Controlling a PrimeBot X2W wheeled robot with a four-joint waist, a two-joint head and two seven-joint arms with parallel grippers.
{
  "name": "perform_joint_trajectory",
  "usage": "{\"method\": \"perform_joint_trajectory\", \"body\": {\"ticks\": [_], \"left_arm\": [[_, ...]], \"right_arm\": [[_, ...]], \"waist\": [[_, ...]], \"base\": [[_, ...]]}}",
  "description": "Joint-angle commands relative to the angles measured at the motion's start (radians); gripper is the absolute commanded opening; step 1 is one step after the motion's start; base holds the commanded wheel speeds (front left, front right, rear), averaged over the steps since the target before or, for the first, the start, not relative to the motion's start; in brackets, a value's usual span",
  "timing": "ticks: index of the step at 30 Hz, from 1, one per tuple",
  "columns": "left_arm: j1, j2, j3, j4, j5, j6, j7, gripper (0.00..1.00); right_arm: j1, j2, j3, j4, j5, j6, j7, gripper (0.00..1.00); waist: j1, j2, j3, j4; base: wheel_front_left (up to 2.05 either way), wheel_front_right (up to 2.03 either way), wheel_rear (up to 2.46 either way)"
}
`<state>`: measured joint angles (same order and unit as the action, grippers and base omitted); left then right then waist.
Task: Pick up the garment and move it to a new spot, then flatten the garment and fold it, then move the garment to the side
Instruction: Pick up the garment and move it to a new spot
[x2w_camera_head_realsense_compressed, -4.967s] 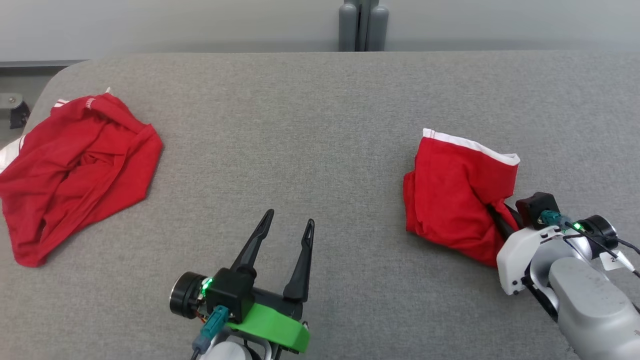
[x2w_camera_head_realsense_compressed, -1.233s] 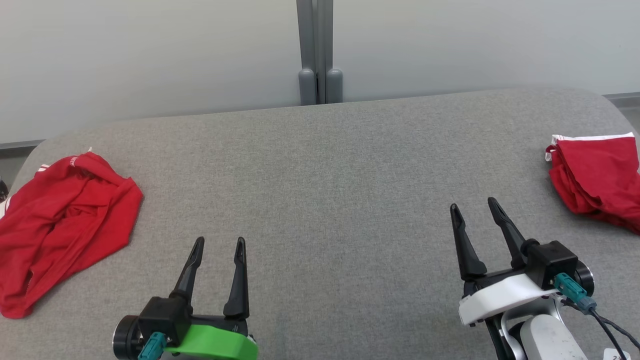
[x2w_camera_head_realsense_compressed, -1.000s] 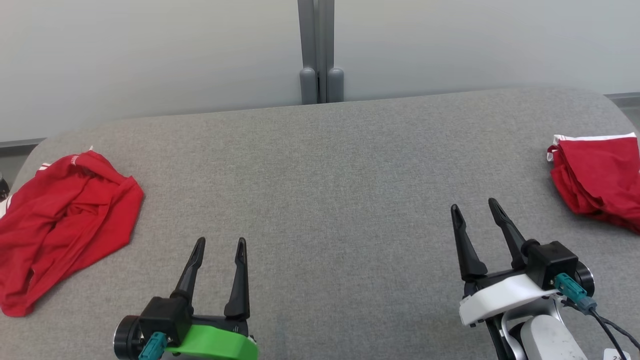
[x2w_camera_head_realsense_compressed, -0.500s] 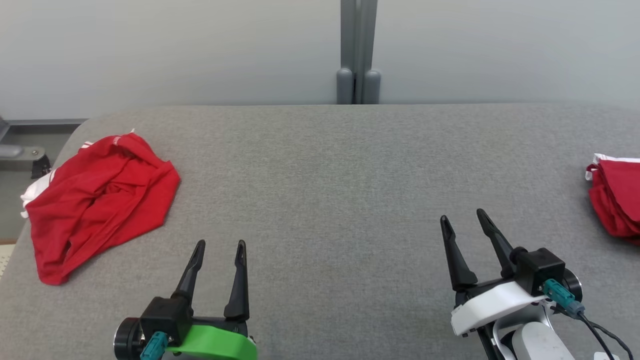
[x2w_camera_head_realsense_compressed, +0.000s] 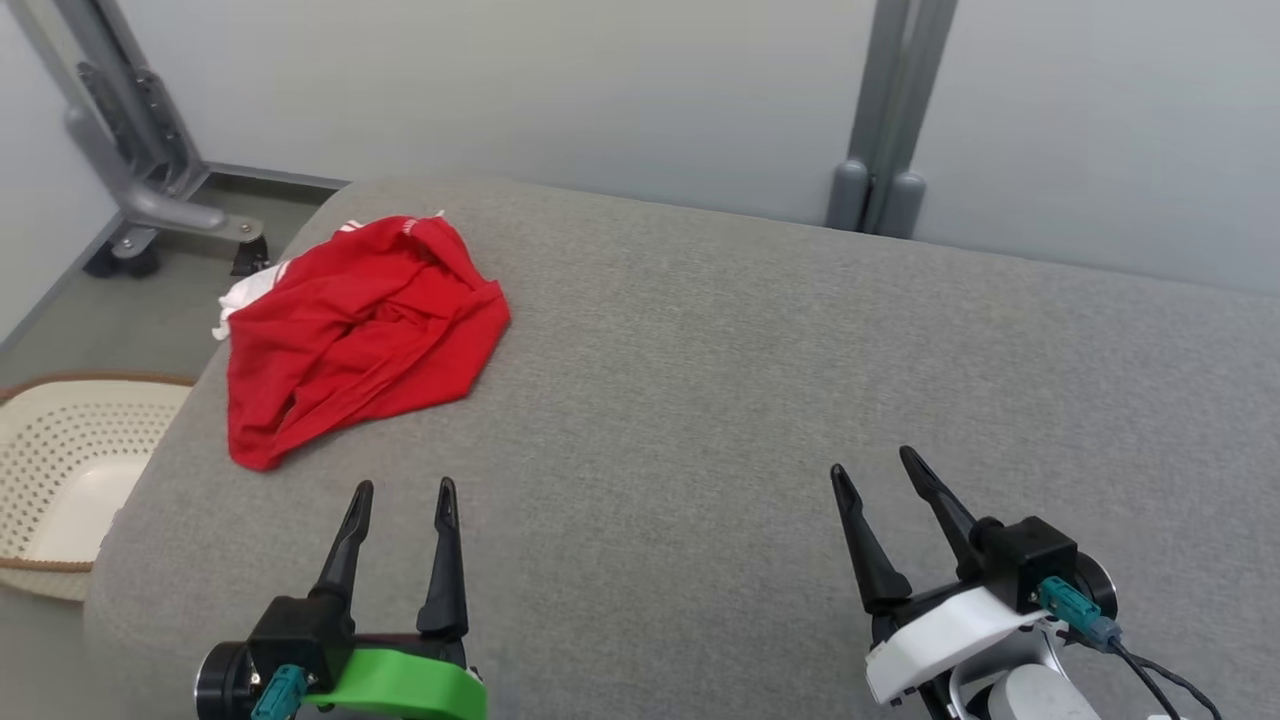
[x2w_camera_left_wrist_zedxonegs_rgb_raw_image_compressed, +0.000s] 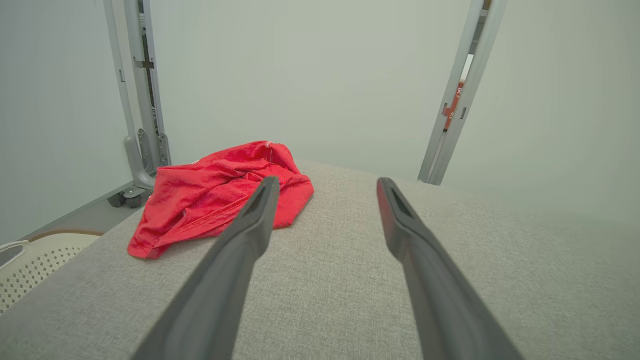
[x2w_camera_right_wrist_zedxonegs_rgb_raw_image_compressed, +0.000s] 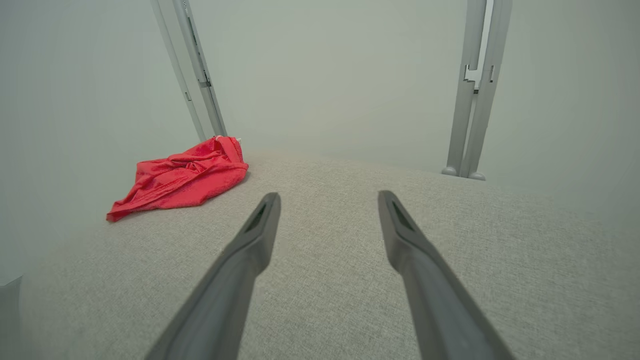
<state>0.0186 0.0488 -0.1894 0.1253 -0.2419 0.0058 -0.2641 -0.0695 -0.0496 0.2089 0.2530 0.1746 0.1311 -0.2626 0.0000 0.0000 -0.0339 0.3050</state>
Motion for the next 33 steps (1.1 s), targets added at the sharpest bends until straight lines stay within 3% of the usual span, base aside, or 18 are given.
{"method": "perform_joint_trajectory", "body": {"ticks": [1,8,15,26,33], "left_arm": [[0.018,0.004,0.008,-0.003,0.007,-0.003,0.000,1.00],[0.023,0.004,0.022,0.000,0.017,-0.012,0.000,1.00],[0.027,0.004,0.034,-0.001,0.021,-0.018,0.000,1.00],[-0.015,0.003,0.073,-0.014,0.013,0.006,0.000,1.00],[-0.123,0.003,0.131,0.069,0.035,0.002,0.000,1.00]], "right_arm": [[0.006,-0.003,0.003,0.002,0.007,-0.001,-0.003,1.00],[0.009,-0.003,0.006,0.004,0.016,-0.001,-0.003,1.00],[0.003,-0.003,0.016,0.003,0.022,-0.001,-0.003,1.00],[-0.019,-0.006,0.022,-0.021,0.004,-0.001,-0.003,1.00],[-0.057,-0.068,0.000,-0.088,0.004,-0.001,-0.003,1.00]], "waist": [[0.0000,0.0000,-0.012,0.079],[0.0000,0.0000,-0.016,0.152],[0.0000,0.0000,-0.014,0.181],[0.0000,0.0000,0.059,0.146],[0.0000,0.0000,0.183,0.114]], "base": [[0.00,0.00,0.00],[0.00,0.00,0.00],[0.00,0.00,0.00],[0.00,0.00,0.00],[0.00,0.00,0.00]]}}
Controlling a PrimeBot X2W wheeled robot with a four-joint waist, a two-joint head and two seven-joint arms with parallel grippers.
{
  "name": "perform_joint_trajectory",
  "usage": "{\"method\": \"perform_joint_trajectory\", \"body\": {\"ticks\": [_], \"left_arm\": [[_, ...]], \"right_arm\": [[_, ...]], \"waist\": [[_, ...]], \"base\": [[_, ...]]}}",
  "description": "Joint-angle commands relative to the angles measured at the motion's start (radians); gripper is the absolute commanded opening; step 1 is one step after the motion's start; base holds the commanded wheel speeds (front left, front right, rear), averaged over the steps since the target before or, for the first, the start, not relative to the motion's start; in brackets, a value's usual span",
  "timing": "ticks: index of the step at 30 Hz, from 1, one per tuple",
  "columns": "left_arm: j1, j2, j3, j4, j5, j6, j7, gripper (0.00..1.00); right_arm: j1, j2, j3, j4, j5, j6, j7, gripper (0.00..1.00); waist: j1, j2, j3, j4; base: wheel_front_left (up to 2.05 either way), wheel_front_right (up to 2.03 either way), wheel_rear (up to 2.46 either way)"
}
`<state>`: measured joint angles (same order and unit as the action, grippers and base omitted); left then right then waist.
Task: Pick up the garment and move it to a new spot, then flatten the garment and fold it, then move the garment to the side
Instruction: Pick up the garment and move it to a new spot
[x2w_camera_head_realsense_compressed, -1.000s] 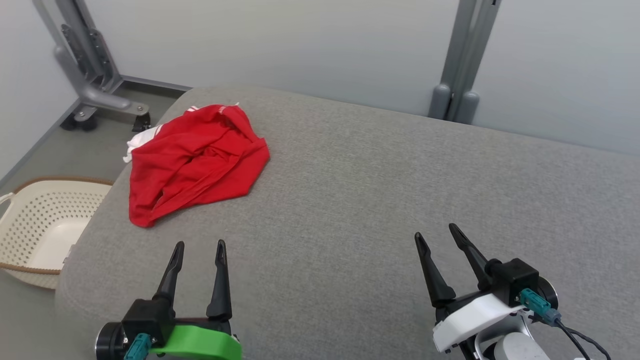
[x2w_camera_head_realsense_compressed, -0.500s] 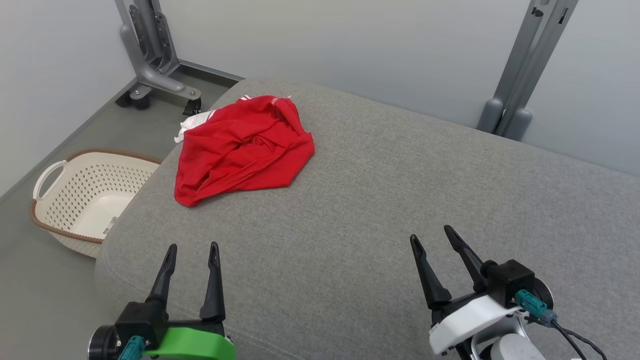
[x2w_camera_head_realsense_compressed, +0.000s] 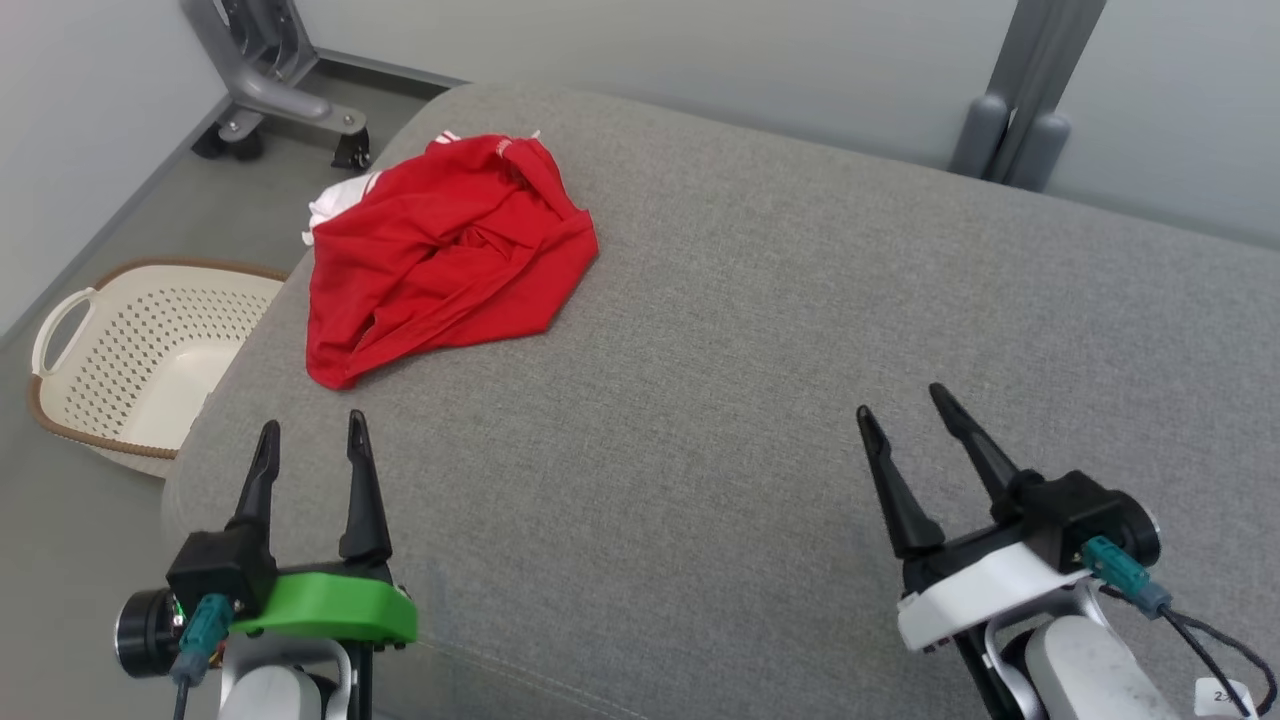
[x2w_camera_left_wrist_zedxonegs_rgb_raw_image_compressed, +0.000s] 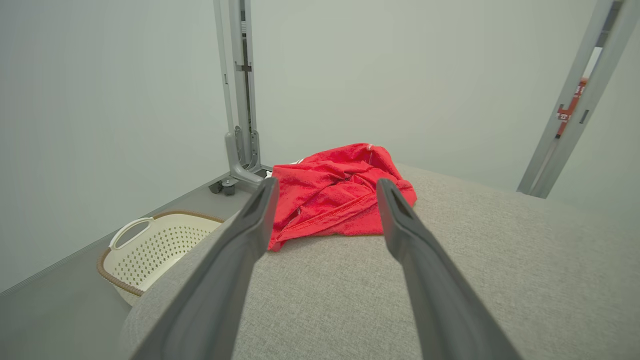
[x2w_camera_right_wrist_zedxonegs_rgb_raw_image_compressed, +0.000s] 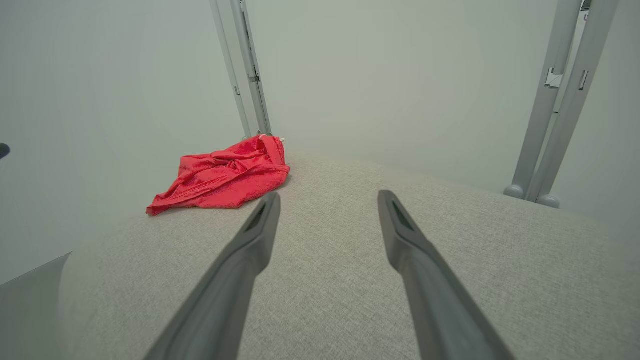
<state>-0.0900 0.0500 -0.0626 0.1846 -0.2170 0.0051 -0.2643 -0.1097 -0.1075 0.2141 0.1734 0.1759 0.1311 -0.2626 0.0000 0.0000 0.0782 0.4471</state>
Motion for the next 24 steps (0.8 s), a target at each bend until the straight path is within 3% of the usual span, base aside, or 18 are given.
{"method": "perform_joint_trajectory", "body": {"ticks": [1,7,12,17,24], "left_arm": [[-0.036,0.003,0.009,0.035,0.018,-0.001,0.000,1.00],[-0.231,0.034,0.038,0.261,0.012,-0.018,0.007,1.00],[-0.407,0.073,0.036,0.447,0.006,-0.035,0.076,1.00],[-0.559,0.107,0.032,0.592,0.011,-0.042,0.129,1.00],[-0.732,0.148,0.027,0.783,0.017,-0.015,0.213,1.00]], "right_arm": [[-0.020,-0.021,-0.010,-0.017,0.003,-0.001,-0.003,1.00],[-0.054,-0.096,-0.030,-0.089,0.003,-0.001,0.006,1.00],[-0.081,-0.150,-0.043,-0.163,0.013,-0.001,0.035,1.00],[-0.091,-0.168,-0.070,-0.222,0.054,-0.001,0.077,1.00],[-0.102,-0.214,-0.067,-0.294,0.068,-0.001,0.113,1.00]], "waist": [[0.0000,0.0000,0.085,-0.031],[0.0000,0.0000,0.181,-0.066],[0.0000,0.0000,0.257,-0.102],[0.0000,0.0000,0.321,-0.130],[0.0000,0.0000,0.382,-0.163]], "base": [[0.00,0.00,0.00],[0.00,0.00,0.00],[0.00,0.00,0.00],[0.00,0.00,0.00],[0.00,0.00,0.00]]}}
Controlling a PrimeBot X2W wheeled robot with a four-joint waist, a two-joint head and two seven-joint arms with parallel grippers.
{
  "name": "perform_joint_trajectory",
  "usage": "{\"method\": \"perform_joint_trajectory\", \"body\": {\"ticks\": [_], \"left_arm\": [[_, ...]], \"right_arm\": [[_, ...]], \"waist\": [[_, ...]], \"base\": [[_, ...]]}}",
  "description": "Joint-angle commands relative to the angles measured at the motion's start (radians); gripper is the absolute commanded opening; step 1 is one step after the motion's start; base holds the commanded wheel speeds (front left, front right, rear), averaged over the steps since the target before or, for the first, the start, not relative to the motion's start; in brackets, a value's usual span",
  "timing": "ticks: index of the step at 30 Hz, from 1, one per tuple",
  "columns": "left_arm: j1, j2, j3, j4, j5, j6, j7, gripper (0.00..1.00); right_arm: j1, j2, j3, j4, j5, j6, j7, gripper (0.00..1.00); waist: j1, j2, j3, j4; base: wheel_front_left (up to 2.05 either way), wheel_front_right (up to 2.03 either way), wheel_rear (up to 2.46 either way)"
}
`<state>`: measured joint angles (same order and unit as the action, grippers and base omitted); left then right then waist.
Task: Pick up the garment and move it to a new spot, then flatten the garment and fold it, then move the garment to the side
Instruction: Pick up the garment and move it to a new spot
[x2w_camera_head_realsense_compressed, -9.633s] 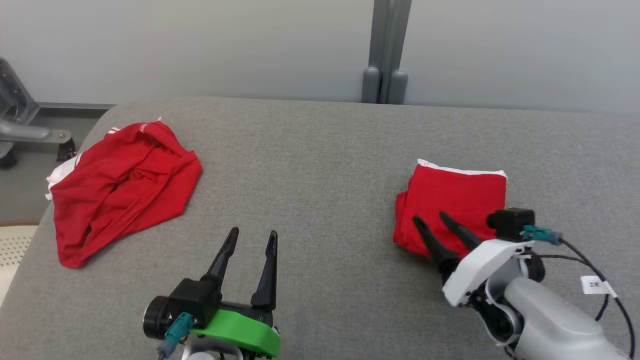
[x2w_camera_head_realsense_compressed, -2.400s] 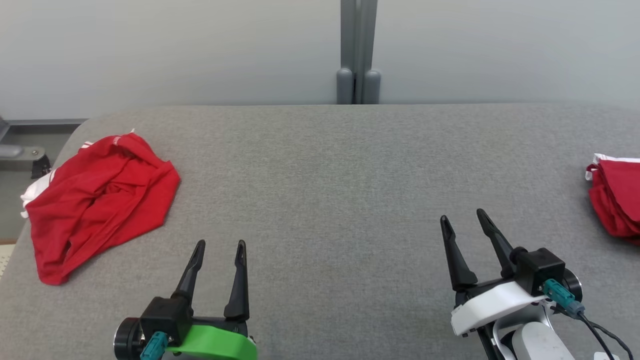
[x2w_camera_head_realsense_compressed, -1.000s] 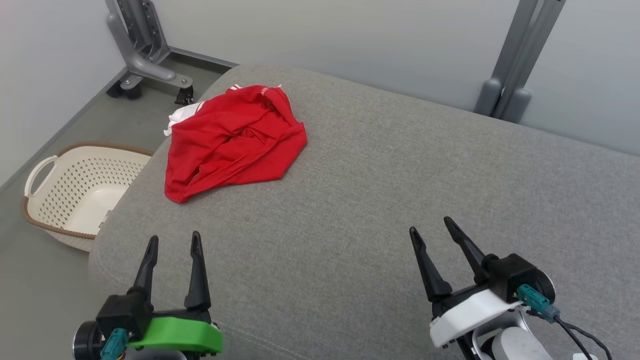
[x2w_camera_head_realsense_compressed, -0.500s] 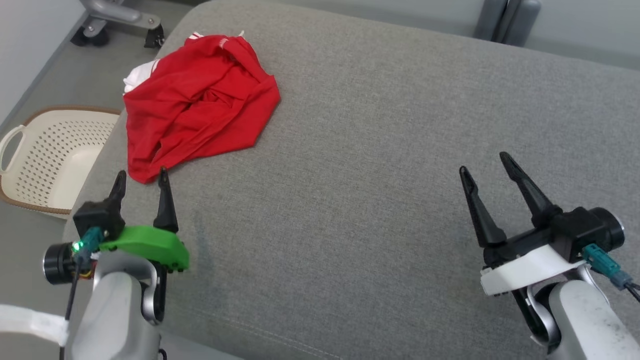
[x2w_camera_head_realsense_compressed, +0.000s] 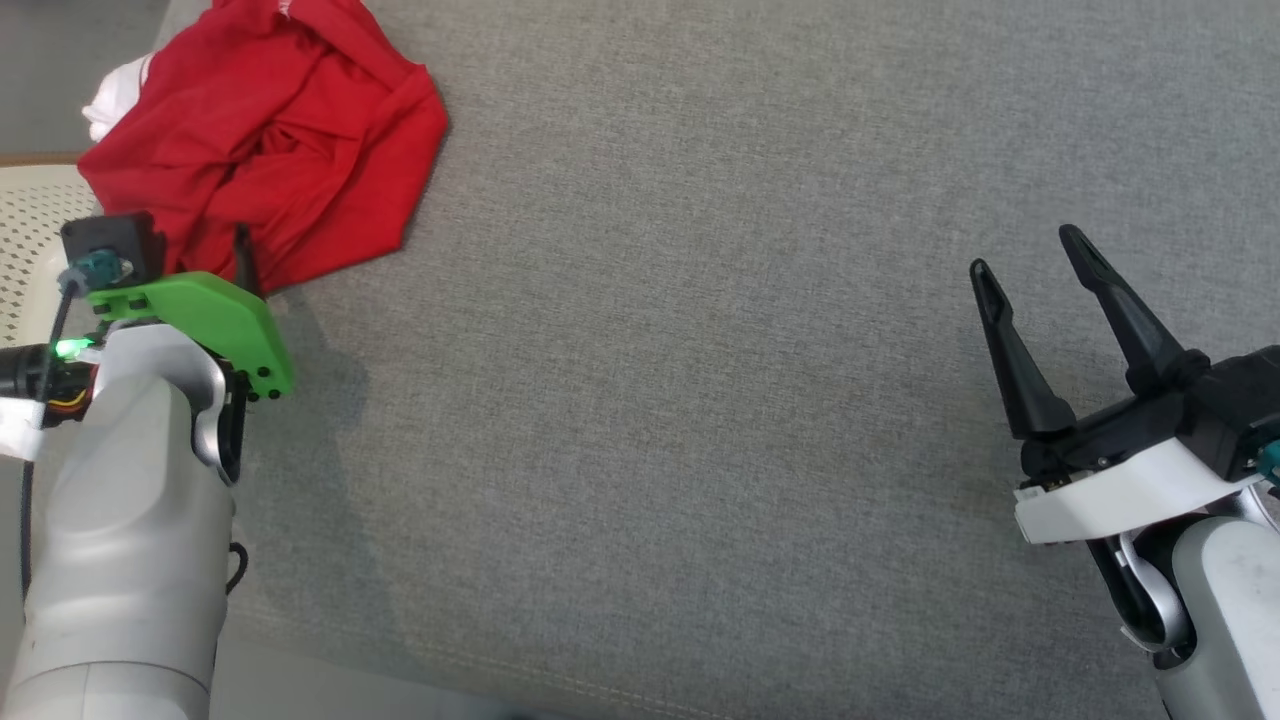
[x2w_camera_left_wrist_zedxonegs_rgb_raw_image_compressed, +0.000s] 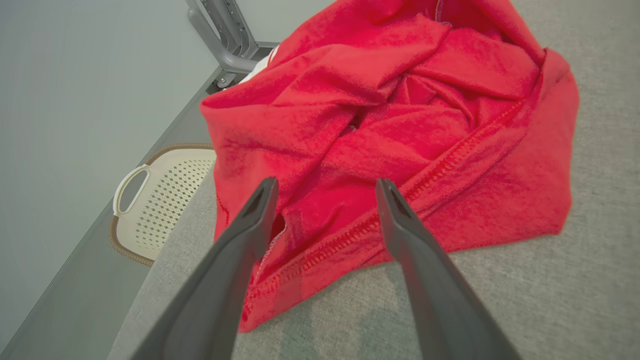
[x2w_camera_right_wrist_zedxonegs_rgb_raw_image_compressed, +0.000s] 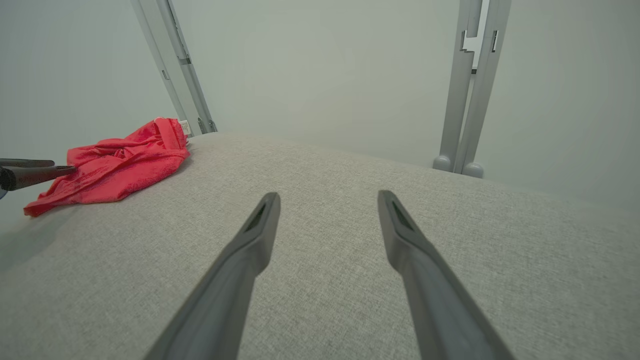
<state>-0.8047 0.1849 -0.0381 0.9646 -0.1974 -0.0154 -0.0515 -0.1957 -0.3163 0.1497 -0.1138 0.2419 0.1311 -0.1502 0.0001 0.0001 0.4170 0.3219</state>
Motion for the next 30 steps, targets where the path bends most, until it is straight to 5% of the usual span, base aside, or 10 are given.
{"method": "perform_joint_trajectory", "body": {"ticks": [1,12,13,14,30], "left_arm": [[-0.031,0.015,0.003,0.022,-0.006,0.008,0.007,1.00],[-0.131,0.013,0.017,0.208,-0.050,-0.020,0.058,1.00],[-0.133,0.007,0.013,0.224,-0.055,-0.035,0.070,0.37],[-0.134,0.005,0.010,0.233,-0.057,-0.044,0.071,0.00],[-0.152,0.065,-0.075,0.153,0.011,-0.067,-0.200,0.00]], "right_arm": [[-0.017,-0.008,-0.005,-0.011,0.002,-0.001,0.005,1.00],[-0.008,-0.038,-0.020,-0.044,-0.002,-0.001,0.018,1.00],[-0.005,-0.038,-0.021,-0.044,-0.004,-0.001,0.018,1.00],[-0.003,-0.037,-0.020,-0.043,-0.006,-0.001,0.018,1.00],[0.000,0.059,0.038,0.089,-0.001,-0.001,-0.044,1.00]], "waist": [[-0.0001,-0.0001,0.049,-0.040],[-0.0001,-0.0001,0.095,-0.047],[-0.0001,-0.0001,0.095,-0.045],[-0.0001,-0.0001,0.093,-0.043],[-0.0001,-0.0001,-0.125,-0.057]], "base": [[0.00,0.00,0.00],[0.00,0.00,0.00],[0.00,0.00,0.00],[0.00,0.00,0.00],[0.00,0.00,0.00]]}}
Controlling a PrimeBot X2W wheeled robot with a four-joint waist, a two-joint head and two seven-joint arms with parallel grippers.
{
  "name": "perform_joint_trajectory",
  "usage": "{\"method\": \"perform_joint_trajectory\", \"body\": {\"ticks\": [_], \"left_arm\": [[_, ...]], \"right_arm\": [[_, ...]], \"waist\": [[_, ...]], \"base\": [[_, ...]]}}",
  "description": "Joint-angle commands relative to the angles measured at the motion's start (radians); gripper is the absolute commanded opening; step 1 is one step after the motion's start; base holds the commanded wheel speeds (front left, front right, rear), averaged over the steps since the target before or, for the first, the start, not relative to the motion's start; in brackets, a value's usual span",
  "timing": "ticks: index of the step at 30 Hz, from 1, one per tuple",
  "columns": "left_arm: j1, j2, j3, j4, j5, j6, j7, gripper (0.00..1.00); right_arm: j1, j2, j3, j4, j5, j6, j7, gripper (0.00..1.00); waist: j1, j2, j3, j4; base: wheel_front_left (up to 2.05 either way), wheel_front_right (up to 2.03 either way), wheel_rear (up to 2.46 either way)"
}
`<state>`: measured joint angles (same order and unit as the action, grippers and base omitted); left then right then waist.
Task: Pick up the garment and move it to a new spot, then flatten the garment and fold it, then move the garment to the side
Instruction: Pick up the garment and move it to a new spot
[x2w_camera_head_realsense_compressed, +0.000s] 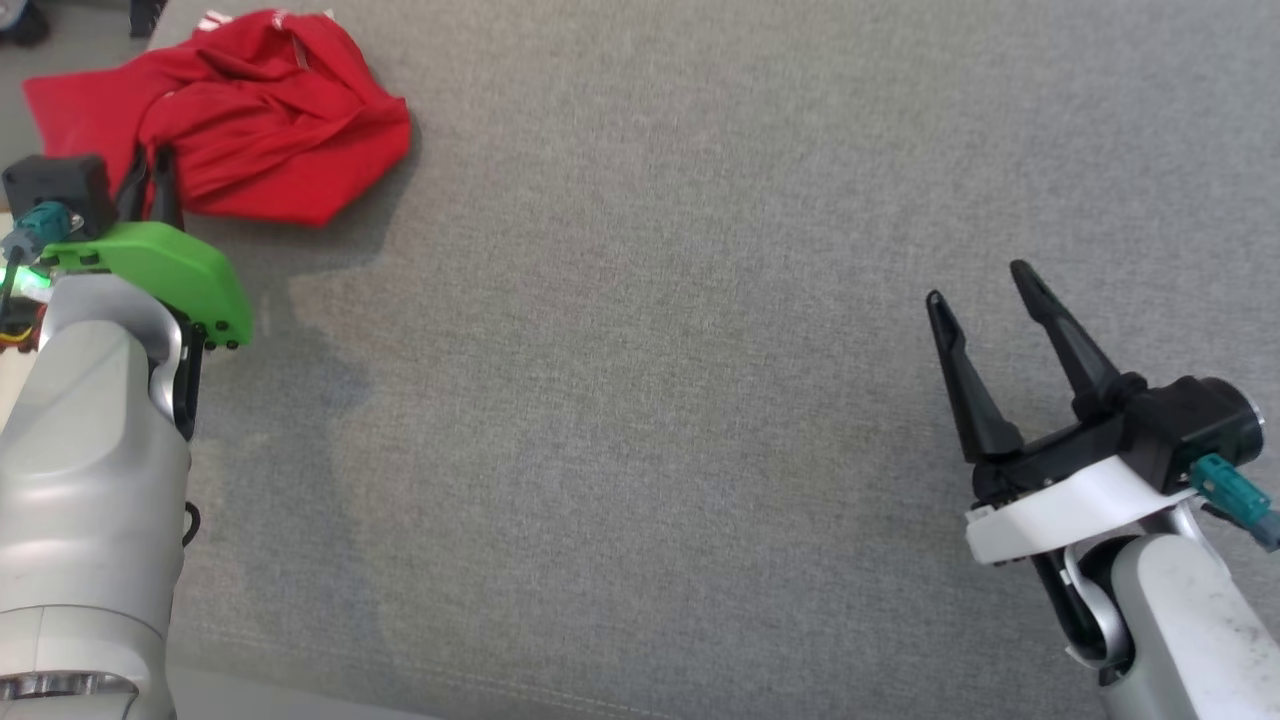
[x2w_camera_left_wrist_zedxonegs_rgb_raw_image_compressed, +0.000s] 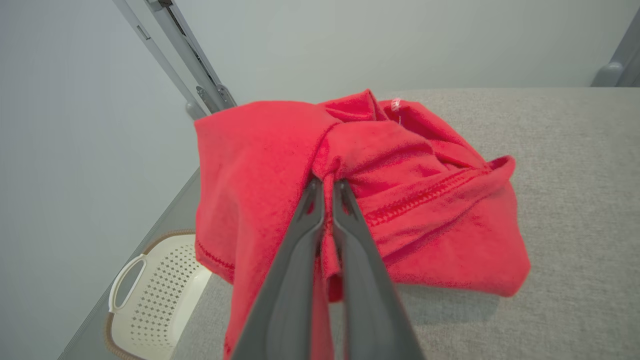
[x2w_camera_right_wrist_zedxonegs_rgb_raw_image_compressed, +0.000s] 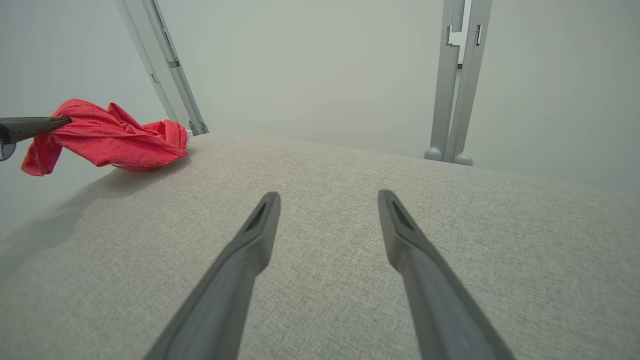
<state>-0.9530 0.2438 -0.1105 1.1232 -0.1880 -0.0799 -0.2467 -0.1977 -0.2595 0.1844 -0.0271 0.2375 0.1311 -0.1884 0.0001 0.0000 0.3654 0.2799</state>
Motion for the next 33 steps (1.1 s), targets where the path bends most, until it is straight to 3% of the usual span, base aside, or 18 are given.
{"method": "perform_joint_trajectory", "body": {"ticks": [1,12,19,23,25,30,33], "left_arm": [[0.006,0.003,-0.009,-0.024,0.004,-0.009,-0.011,0.00],[0.104,-0.119,-0.112,-0.257,-0.009,-0.046,-0.019,0.00],[0.167,-0.183,-0.210,-0.379,-0.047,-0.048,-0.008,0.00],[0.189,-0.190,-0.274,-0.432,-0.118,-0.026,0.006,0.00],[0.185,-0.192,-0.330,-0.469,-0.176,0.007,0.009,0.00],[0.145,-0.191,-0.504,-0.520,-0.241,0.173,-0.003,0.00],[0.150,-0.190,-0.650,-0.515,-0.301,0.246,-0.006,0.00]], "right_arm": [[0.006,0.015,0.006,0.018,0.003,-0.001,-0.013,1.00],[0.023,0.116,0.025,0.131,-0.008,-0.001,-0.058,1.00],[0.007,0.148,0.030,0.171,-0.007,-0.001,-0.072,1.00],[-0.003,0.159,0.031,0.184,-0.003,-0.001,-0.076,1.00],[-0.010,0.161,0.032,0.188,-0.001,-0.001,-0.078,1.00],[-0.027,0.164,0.031,0.194,0.005,-0.001,-0.077,1.00],[-0.035,0.172,0.030,0.191,0.012,-0.001,-0.077,1.00]], "waist": [[-0.0001,0.0000,-0.097,-0.020],[-0.0001,0.0000,-0.230,-0.093],[-0.0001,0.0000,-0.261,-0.199],[-0.0001,0.0000,-0.258,-0.273],[-0.0001,0.0000,-0.253,-0.311],[-0.0001,0.0000,-0.234,-0.404],[-0.0001,0.0000,-0.224,-0.466]], "base": [[0.00,0.00,0.00],[0.00,0.00,0.00],[0.00,0.00,0.00],[0.00,0.00,0.00],[0.00,0.00,0.00],[0.00,0.00,0.00],[0.00,0.00,0.00]]}}
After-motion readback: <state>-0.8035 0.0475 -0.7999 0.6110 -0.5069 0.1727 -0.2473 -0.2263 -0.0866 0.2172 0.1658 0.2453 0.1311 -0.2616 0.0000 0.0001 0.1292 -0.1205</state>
